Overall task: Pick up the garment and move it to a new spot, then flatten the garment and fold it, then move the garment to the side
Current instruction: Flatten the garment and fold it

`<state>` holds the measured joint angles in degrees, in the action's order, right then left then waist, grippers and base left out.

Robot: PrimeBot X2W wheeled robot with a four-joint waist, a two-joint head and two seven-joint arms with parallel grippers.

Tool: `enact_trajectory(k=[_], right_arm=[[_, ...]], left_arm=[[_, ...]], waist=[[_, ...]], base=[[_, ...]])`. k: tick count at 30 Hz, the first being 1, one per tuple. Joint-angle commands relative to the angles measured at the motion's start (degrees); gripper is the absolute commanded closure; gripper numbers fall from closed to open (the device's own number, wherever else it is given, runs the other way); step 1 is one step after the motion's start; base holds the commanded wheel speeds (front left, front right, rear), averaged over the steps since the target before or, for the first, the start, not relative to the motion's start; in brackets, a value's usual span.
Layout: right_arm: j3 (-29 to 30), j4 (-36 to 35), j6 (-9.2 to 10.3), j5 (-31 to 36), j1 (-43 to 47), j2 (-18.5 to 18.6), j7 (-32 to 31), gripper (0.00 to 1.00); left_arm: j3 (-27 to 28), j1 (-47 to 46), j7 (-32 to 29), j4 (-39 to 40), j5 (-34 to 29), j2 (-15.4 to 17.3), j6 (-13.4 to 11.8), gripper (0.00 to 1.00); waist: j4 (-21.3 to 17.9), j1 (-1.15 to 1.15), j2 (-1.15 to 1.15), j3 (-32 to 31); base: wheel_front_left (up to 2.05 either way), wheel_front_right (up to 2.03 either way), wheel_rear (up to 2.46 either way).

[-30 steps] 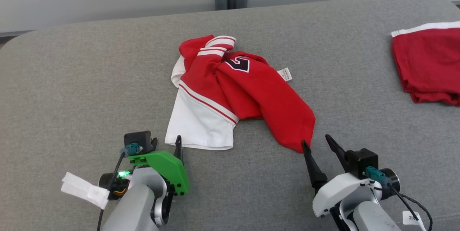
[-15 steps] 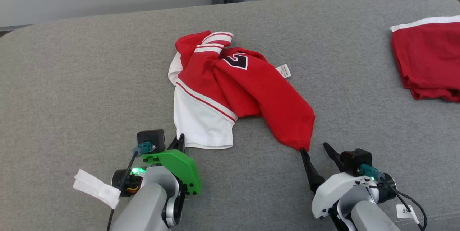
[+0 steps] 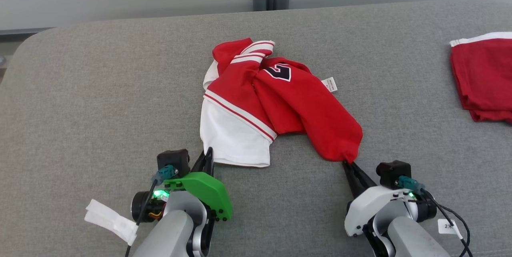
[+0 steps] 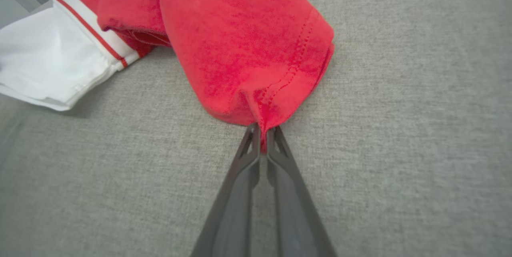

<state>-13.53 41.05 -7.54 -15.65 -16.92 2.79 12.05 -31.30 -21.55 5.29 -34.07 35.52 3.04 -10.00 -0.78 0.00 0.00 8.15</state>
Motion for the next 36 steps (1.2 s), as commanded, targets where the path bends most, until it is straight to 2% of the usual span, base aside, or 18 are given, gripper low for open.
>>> enact_trajectory(k=[1, 5, 11, 16, 20, 29, 36], right_arm=[[0.2, 0.2, 0.11, -0.7, -1.2, 0.2, 0.9, 1.00], [0.7, -0.9, 0.11, -1.5, -2.5, 0.2, 2.3, 1.00], [4.1, -10.3, 0.11, -1.8, -2.7, 0.2, 3.1, 1.00], [8.5, -23.4, 0.10, 0.1, -0.5, 0.2, 3.1, 1.00], [11.4, -34.6, 0.11, 1.7, 1.3, 0.2, 3.1, 1.00], [17.0, -62.2, 0.10, 5.4, 5.3, 0.2, -2.5, 1.00], [19.6, -78.0, 0.10, 7.0, 7.0, 0.2, -6.9, 1.00]], left_arm=[[0.3, 0.8, 0.9, 0.3, 0.0, 0.6, -0.1, 1.00], [1.0, 0.2, 3.2, 1.9, 0.0, 1.3, 0.2, 1.00], [3.7, -1.9, 7.6, 8.7, -0.6, 4.1, 0.8, 1.00], [6.3, -1.8, 9.0, 19.3, -1.7, 6.6, 0.4, 1.00], [8.4, -0.8, 9.1, 31.1, -1.3, 8.5, -0.3, 1.00], [12.8, -1.7, 1.9, 61.8, 2.2, 12.6, -2.8, 1.00], [14.5, -5.4, -4.6, 76.9, 3.4, 14.8, -5.1, 1.00]], waist=[[-0.2, 0.00, 0.00, -0.1], [-0.7, 0.00, 0.00, -0.6], [-1.7, 0.00, 0.00, -3.1], [-2.2, 0.00, 0.00, -6.0], [-2.6, 0.00, 0.00, -8.3], [-3.9, 0.00, 0.00, -10.3], [-5.8, 0.00, 0.00, -9.6]], base=[[0.00, 0.00, 0.00], [0.00, 0.00, 0.00], [0.00, 0.00, 0.00], [0.00, 0.00, 0.00], [0.00, 0.00, 0.00], [0.00, 0.00, 0.00], [0.00, 0.00, 0.00]])
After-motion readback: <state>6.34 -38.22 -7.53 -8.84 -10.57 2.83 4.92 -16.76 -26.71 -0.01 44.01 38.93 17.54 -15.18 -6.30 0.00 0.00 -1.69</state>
